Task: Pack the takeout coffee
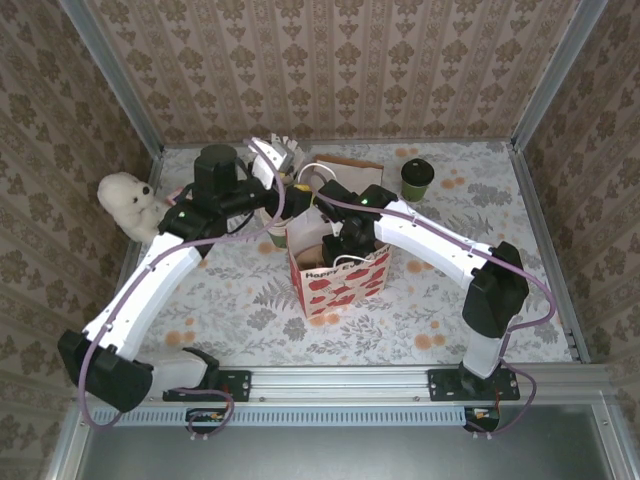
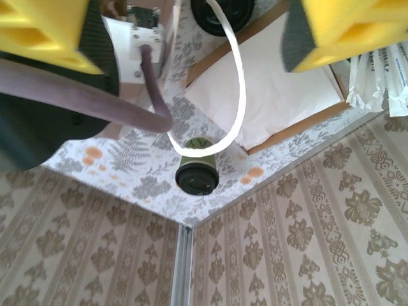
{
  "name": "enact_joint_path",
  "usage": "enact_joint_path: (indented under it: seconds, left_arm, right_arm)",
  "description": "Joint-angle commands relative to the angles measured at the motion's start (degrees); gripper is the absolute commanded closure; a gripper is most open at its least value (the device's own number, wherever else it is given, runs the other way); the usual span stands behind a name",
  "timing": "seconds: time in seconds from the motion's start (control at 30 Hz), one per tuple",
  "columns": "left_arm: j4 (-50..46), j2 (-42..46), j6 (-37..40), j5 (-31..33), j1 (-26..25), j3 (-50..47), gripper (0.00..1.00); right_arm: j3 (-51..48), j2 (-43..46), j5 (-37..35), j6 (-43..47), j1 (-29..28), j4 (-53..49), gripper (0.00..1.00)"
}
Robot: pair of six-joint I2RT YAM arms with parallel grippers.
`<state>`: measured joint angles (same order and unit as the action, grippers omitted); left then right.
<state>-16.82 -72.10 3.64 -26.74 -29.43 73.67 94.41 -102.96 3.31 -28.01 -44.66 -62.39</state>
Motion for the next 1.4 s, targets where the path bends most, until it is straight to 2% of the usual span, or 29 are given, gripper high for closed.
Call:
enact_joint_path:
  seconds: [0.0, 0.17, 0.33, 0.43, 0.6, 0.73, 0.83, 1.0, 1.1, 1.37]
  left_arm:
    - [-1.02, -0.93, -1.0, 2.37, 0.49, 1.28, 0.34]
    - [3.46, 0.56, -3.25, -2.88, 4.66, -2.21, 0.31]
    - [-1.44, -5.22, -2.73, -9.73, 4.63, 3.38, 0.48]
    - [-3.66, -8.1, -3.2, -9.21, 4.73, 5.22, 0.57]
    - [-2.03, -7.49, -4.53, -7.22, 4.73, 4.32, 0.66]
    - [-2.76, -8.47, -7.1, -1.88, 4.71, 5.53, 0.88]
    - [-3.88, -9.84, -10.24, -0.42, 4.73, 7.27, 0.95]
    - [-0.9, -10.43, -14.42, -4.82, 4.4, 6.62, 0.95]
    - [0.95, -10.98, -16.92, -7.0, 4.27, 5.85, 0.91]
    - [1.09, -11.66, -17.14, -7.41, 4.12, 5.87, 0.9]
  right_arm:
    - [-0.45, 0.39, -2.32, 0.11, -0.36, 0.49, 0.58]
    - [-1.1, 1.72, -2.44, -0.23, -0.36, 1.49, 0.58]
    - [-1.53, 1.45, -2.04, 1.99, -0.4, 2.42, 0.58]
    - [-0.29, 0.16, -3.33, 1.49, -0.34, 0.48, 0.58]
    - [-2.06, -0.02, -2.67, 2.26, -0.32, 0.66, 0.58]
    - [-3.38, 0.25, -3.01, 3.48, -0.49, 0.71, 0.58]
    - [-1.69, -2.17, -3.83, 2.68, -0.47, -2.81, 0.58]
    - [-2.21, -3.25, -2.58, 0.07, -0.58, -2.29, 0.58]
    - [-2.22, -4.94, -1.84, 0.05, -0.34, -3.07, 0.57]
    - [-6.93, -6.4, -2.09, 1.71, 0.08, 1.07, 0.57]
